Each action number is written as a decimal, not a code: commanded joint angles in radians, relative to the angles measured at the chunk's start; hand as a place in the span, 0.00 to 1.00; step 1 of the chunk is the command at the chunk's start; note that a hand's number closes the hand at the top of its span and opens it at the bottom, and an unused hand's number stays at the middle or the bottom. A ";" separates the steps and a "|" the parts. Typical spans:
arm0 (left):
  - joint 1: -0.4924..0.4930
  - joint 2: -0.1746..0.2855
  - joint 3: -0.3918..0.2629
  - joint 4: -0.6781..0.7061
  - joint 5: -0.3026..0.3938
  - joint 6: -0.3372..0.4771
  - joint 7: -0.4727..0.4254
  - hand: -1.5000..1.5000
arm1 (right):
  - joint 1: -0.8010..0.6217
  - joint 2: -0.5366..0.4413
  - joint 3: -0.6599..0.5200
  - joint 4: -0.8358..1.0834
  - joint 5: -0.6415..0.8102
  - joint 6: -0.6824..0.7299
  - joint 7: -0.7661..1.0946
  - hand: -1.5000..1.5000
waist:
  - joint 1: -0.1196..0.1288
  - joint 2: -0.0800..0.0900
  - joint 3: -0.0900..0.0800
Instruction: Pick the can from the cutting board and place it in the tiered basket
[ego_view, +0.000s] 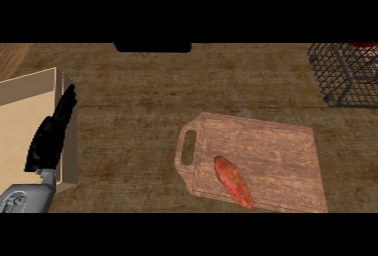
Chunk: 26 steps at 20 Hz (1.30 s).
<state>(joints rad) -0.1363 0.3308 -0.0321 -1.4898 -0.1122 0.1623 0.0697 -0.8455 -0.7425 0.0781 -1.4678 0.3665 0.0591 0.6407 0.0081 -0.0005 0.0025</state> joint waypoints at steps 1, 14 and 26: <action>0.013 0.012 0.030 0.001 0.023 -0.045 -0.012 0.50 | -0.038 -0.003 -0.042 0.141 0.034 0.028 -0.131 1.00 | 0.004 0.003 -0.003; -0.030 0.004 0.044 -0.018 0.018 -0.051 0.052 0.50 | -0.116 -0.147 0.000 0.618 0.363 -0.121 -0.436 1.00 | 0.017 0.007 -0.002; -0.012 -0.024 0.043 0.026 -0.012 -0.051 -0.001 0.50 | -0.166 -0.122 -0.089 1.006 0.347 -0.139 -0.795 1.00 | 0.014 0.008 -0.002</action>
<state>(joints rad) -0.1636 0.3031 -0.0017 -1.4693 -0.1235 0.1163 0.0622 -1.0429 -0.8684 0.0218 -0.5362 0.7345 -0.0832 -0.0598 0.0310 0.0090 0.0026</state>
